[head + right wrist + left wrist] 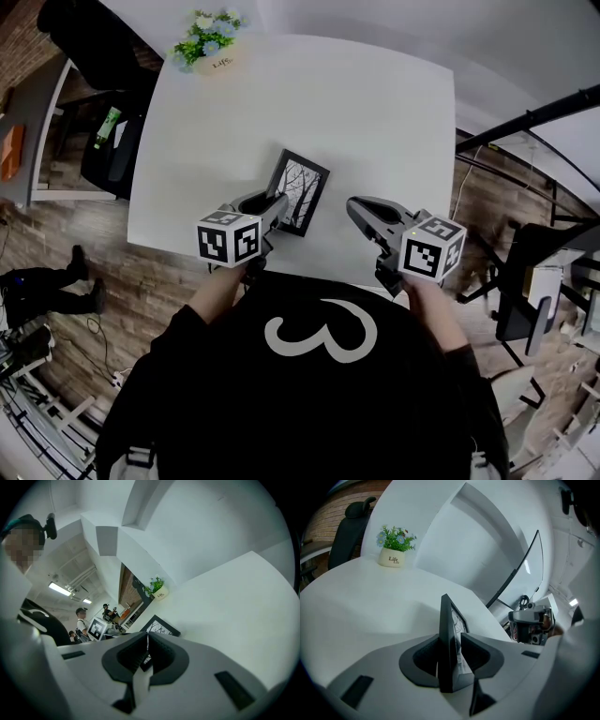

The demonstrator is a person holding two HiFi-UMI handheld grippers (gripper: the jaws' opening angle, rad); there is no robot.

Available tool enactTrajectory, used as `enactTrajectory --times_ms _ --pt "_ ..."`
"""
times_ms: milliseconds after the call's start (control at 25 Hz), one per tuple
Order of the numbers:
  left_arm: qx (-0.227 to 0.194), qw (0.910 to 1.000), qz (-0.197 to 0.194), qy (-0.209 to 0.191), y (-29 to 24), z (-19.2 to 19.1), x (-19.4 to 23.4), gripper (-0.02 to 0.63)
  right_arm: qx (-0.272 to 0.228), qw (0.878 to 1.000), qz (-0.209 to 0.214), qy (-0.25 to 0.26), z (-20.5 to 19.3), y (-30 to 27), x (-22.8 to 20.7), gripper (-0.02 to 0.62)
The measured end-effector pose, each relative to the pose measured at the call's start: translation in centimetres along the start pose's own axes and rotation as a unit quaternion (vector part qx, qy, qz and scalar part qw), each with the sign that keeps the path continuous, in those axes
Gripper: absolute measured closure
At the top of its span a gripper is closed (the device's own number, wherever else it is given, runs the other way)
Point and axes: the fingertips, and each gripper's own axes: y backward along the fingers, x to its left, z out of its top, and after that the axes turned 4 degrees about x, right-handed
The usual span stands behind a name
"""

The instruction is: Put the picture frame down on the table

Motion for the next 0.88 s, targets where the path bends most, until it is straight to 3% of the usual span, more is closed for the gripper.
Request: enactTrajectory --times_ms 880 --pt "0.026 0.9983 0.051 0.011 -0.7 -1.6 3.0 0.419 0.011 1.0 -0.002 -0.005 -0.7 0.3 -1.2 0.571"
